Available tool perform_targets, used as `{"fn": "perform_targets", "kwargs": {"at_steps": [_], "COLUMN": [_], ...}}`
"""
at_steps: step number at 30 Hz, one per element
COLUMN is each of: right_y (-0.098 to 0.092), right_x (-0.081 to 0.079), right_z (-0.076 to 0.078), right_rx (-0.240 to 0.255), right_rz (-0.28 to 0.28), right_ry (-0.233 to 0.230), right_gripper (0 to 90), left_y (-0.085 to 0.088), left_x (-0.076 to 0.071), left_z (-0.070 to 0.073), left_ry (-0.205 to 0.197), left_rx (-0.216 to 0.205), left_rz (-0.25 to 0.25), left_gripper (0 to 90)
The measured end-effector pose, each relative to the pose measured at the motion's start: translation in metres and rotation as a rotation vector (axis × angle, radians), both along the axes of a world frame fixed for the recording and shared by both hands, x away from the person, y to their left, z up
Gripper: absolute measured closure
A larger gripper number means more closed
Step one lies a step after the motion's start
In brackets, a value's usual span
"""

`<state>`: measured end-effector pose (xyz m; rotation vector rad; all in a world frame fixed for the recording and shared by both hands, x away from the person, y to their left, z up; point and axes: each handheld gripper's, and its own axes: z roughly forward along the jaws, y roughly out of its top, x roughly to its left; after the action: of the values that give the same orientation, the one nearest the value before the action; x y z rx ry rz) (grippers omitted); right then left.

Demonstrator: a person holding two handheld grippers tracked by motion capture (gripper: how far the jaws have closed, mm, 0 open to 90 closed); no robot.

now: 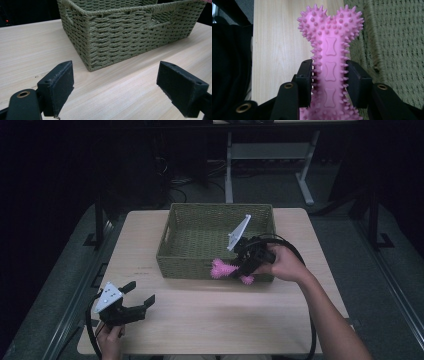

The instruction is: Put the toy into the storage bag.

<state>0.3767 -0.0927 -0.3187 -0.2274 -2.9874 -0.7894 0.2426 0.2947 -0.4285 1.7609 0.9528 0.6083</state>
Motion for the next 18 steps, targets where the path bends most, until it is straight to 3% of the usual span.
{"fn": "perform_targets", "kwargs": {"at_steps": [18], "right_y": [-0.005], "right_x": [0.03], "right_z": [0.014], "right_rx": [0.008], "right_rz": [-0.028], "right_ry": [0.022], "right_gripper": [58.4], "left_y": [-0.002], "left_x": [0.003], "left_z": [0.0], "left_ry": [0.005], "left_rx": [0.001], "left_rz": [-0.003], "left_gripper": [13.8]}}
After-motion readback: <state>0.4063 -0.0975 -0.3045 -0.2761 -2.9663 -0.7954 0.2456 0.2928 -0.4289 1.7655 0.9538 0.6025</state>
